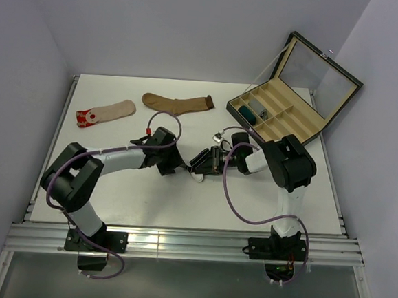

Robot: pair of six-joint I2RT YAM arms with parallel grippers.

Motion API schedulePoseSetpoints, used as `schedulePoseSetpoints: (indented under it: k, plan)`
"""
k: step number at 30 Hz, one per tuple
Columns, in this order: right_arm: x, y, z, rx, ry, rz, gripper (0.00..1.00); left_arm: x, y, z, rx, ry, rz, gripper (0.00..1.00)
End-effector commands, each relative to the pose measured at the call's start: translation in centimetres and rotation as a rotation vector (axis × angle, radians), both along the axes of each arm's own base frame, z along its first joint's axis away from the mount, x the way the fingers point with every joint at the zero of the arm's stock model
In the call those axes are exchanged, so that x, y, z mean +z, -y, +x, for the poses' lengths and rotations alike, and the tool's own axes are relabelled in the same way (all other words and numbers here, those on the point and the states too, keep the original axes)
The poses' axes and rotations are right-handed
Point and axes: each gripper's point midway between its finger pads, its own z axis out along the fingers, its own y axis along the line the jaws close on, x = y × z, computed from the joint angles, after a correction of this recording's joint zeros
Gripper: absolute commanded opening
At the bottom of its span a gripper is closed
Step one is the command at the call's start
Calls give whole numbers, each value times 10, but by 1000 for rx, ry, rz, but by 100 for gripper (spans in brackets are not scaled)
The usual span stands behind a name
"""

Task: Roll the socks
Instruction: Roll the sock at the center of the board.

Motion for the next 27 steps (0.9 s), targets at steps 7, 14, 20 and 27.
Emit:
schedulePoseSetpoints:
  k: [7, 14, 20, 27]
  plan:
    - [-29, 9, 3, -46, -89, -105, 0, 19, 27, 11, -63, 68, -53, 55]
    - [-33, 11, 5, -61, -96, -133, 0, 1, 27, 6, -100, 16, 0, 48]
    - [-32, 13, 9, -72, -77, -160, 0, -18, 23, 2, -136, -38, 79, 40]
    - [-6, 14, 16, -73, 111, -236, 25, -41, 10, -5, -158, -95, 181, 39]
